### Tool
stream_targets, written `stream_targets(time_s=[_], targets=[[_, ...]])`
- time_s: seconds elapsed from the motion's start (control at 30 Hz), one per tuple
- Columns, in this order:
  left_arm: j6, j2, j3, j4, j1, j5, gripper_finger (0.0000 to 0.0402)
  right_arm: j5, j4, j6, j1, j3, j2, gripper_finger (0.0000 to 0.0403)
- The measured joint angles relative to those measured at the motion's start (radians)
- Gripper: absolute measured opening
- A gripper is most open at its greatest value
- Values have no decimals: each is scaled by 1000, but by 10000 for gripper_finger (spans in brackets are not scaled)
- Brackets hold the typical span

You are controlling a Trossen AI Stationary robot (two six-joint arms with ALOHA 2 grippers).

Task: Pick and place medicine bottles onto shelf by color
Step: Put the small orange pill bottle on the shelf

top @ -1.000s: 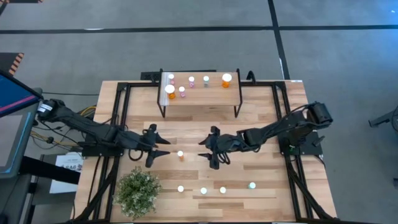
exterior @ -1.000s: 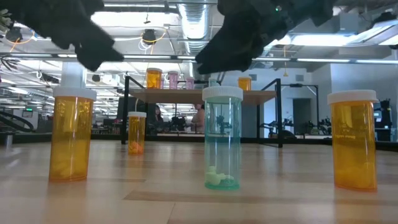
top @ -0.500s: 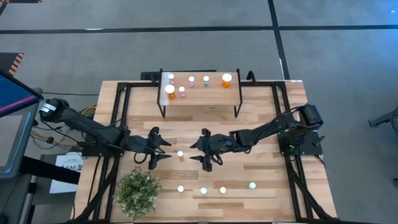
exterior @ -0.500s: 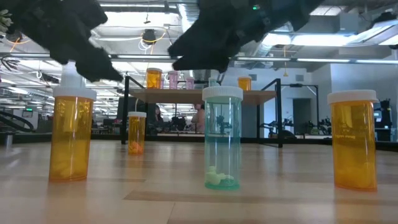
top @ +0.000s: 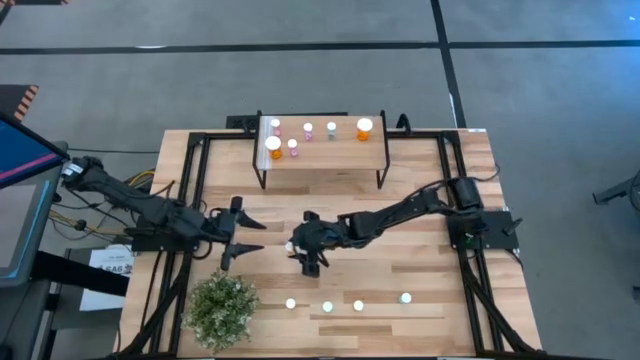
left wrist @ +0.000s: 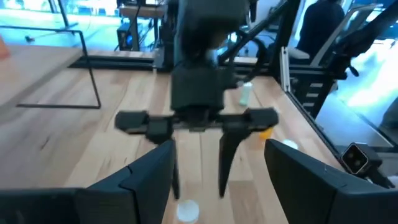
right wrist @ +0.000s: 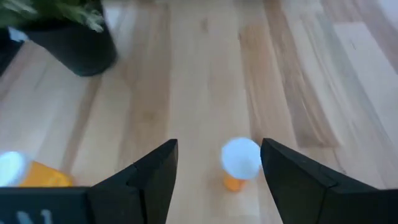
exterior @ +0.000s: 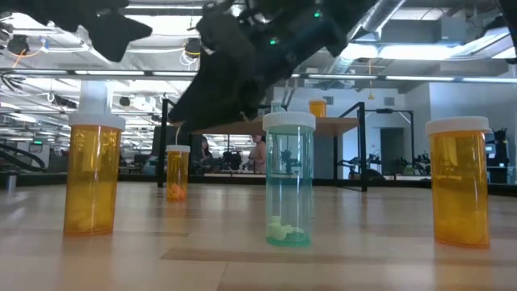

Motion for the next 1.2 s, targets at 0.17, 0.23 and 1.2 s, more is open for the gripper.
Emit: stream_targets(time_s=[0.17, 0.23, 1.2], targets=[[8, -14, 0, 4, -41, -27, 238, 2, -17, 14, -21, 37, 45, 253], [11, -14, 0, 3, -52, -40, 238, 2, -43, 22, -27, 32, 50, 253], [14, -14, 0, 10, -54, -58, 238, -84, -33, 17, -32, 34, 67, 121]])
